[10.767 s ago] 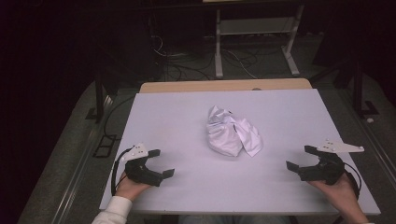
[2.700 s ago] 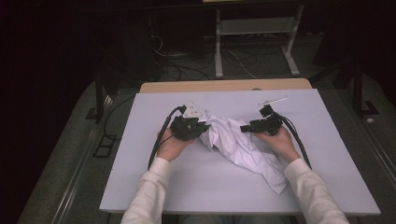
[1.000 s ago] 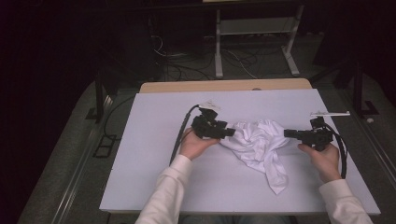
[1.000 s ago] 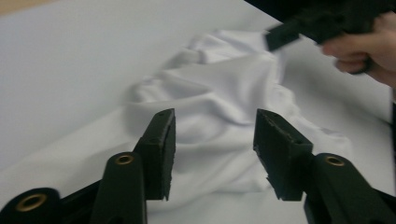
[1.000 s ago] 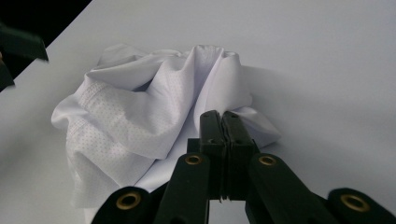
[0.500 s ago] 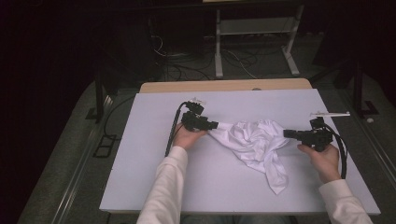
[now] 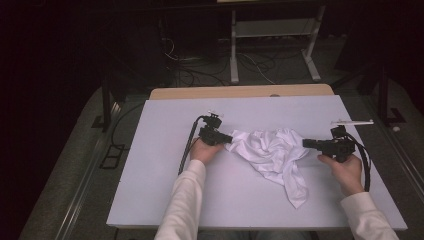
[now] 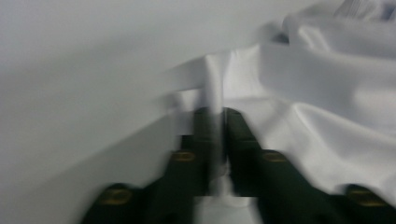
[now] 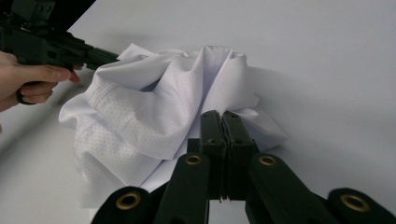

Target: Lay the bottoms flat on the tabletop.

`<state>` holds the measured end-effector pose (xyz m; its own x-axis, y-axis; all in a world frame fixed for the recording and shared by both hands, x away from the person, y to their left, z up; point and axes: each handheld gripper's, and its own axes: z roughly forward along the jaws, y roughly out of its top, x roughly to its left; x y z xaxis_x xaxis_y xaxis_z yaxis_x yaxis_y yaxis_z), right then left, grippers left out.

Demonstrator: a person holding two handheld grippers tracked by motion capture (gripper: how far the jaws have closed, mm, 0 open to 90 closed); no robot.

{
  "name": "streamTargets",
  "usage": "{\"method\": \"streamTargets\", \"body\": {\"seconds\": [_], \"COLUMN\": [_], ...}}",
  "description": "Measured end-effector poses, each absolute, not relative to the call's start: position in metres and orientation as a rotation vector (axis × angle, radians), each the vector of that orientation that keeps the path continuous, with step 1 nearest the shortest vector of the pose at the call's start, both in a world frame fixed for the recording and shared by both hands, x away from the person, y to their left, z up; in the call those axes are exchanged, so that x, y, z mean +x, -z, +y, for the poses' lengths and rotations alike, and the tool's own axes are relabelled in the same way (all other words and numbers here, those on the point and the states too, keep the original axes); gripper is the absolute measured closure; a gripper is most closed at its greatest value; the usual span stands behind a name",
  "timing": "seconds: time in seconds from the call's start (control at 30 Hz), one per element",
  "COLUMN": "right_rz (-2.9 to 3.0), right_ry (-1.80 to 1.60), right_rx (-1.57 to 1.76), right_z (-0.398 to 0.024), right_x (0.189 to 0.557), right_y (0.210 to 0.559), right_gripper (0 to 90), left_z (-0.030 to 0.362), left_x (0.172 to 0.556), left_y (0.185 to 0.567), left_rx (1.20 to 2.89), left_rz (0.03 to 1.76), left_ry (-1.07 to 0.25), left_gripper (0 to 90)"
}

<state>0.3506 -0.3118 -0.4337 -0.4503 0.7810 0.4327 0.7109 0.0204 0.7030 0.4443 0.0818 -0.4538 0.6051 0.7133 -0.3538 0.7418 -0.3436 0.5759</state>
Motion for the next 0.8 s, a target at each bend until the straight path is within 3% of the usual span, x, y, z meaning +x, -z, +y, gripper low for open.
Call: {"method": "streamTargets", "body": {"seconds": [0.2,0.4,0.8], "right_rz": [2.176,2.159,2.251], "right_ry": [-1.461,-1.487,-1.463], "right_rx": [1.606,1.628,1.681], "right_z": [-0.312,-0.314,-0.311], "right_x": [0.344,0.326,0.286], "right_y": [0.431,0.426,0.435], "right_gripper": [87.2,87.2,87.2], "left_z": [0.104,0.170,0.249], "left_x": [0.427,0.387,0.324], "left_y": [0.431,0.405,0.421], "left_rx": [2.135,2.165,2.200], "left_rz": [1.120,1.144,1.233], "left_ry": [-0.015,-0.078,-0.015], "left_gripper": [88.9,88.9,88.9]}}
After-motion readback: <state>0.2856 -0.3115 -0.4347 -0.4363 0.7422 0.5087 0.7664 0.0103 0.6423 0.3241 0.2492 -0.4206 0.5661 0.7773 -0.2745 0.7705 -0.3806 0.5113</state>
